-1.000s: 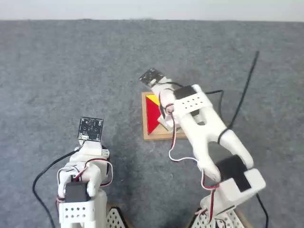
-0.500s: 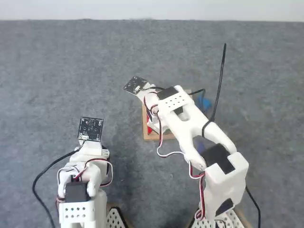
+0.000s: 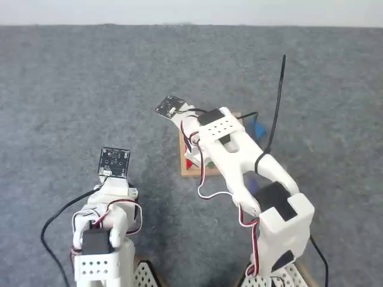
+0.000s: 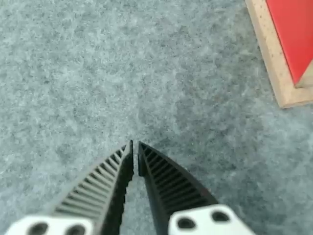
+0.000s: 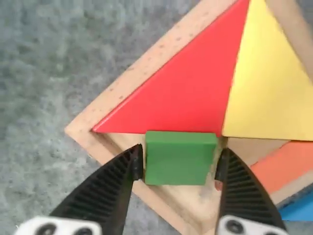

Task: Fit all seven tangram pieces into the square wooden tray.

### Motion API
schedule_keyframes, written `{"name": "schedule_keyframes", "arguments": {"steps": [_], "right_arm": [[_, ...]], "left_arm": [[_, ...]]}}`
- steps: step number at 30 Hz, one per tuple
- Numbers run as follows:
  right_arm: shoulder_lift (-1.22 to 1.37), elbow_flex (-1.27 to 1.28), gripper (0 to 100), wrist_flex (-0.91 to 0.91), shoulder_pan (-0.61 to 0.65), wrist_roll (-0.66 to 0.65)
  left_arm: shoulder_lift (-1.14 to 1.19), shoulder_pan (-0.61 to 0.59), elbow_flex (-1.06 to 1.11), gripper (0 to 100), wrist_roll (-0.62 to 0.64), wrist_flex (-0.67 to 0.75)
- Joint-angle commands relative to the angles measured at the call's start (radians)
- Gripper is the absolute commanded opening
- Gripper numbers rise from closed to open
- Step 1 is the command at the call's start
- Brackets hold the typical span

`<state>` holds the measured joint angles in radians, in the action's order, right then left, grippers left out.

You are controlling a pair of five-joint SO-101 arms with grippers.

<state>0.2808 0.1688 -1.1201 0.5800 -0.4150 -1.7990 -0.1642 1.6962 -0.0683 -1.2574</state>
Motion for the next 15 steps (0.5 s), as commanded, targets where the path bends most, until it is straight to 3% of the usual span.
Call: {"name": "schedule_keyframes", "arguments": {"steps": [1, 6, 15], "right_arm": [[-0.081, -0.057, 24.3, -0.013, -0.021, -0.012], [-0.088, -0.057, 24.4, -0.013, -0.085, -0.028], [-0.114, -0.038, 24.3, -0.015, -0.05, -0.035]], "left_arm": [[-0.017, 0.002, -0.012, 2, 0.0, -0.003], [-0.017, 0.002, -0.012, 2, 0.0, -0.003], [-0.017, 0.002, -0.012, 2, 0.0, -0.003]]}}
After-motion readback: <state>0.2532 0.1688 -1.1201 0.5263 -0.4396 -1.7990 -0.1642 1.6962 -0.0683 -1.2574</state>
